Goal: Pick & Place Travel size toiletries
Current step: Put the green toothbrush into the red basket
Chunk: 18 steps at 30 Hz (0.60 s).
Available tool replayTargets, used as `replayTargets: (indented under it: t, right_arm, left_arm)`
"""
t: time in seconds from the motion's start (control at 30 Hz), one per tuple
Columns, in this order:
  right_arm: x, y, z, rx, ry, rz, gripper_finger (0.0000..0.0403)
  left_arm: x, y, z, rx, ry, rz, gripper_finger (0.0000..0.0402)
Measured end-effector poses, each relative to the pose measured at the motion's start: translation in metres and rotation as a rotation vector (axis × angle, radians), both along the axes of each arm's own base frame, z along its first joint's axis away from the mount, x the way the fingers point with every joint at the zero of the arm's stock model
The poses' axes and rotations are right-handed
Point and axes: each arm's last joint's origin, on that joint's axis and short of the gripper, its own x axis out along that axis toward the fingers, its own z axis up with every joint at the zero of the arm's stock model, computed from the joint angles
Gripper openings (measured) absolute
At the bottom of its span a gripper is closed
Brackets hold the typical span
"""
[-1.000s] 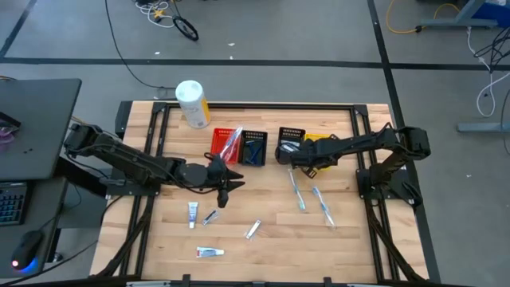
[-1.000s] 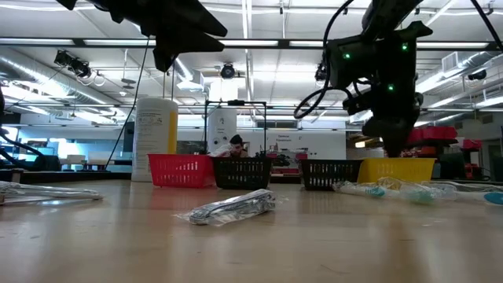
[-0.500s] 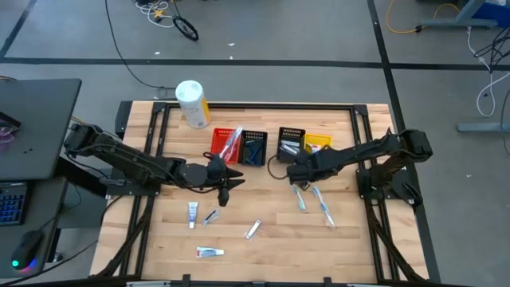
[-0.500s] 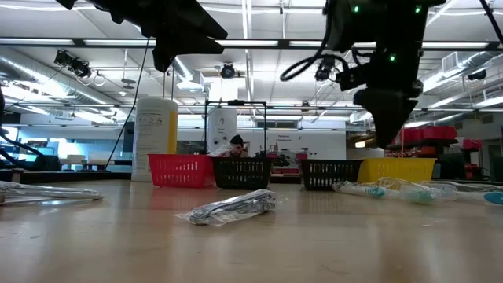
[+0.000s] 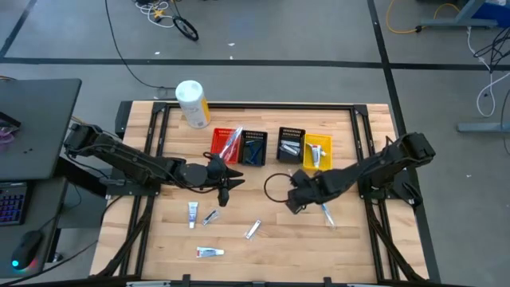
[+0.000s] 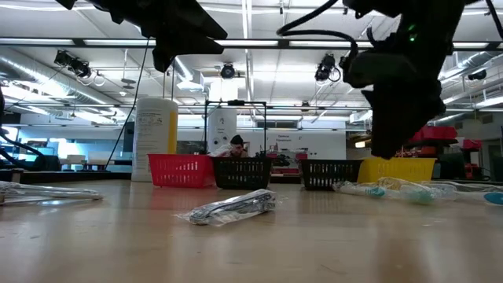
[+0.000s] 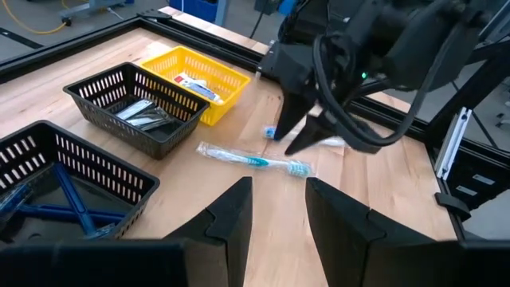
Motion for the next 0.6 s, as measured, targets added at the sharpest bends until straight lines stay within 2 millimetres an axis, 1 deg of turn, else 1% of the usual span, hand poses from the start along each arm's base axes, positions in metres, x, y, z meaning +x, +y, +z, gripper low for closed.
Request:
replayTargets:
  t: [0.1, 0.23, 0.43, 0.6]
  right_arm:
    - [-0.001, -0.002, -0.014, 0.012, -0.055, -0.004, 0.0146]
    - [-0.008, -0.012, -0.028, -0.003, -0.028, -0.022, 0.0146]
    - [-0.013, -0.015, -0.035, 0.01, -0.004, -0.035, 0.0146]
    - [-0.011, -0.015, -0.041, 0.025, -0.065, -0.027, 0.0146]
  left_arm:
    - [0.0, 0.0, 0.0, 0.0, 0.0, 0.0, 0.0128]
    - [0.0, 0.0, 0.0, 0.0, -0.001, 0.0, 0.0128]
    - [0.0, 0.0, 0.0, 0.0, -0.001, 0.0, 0.0128]
    - [0.0, 0.0, 0.0, 0.0, -0.001, 0.0, 0.0128]
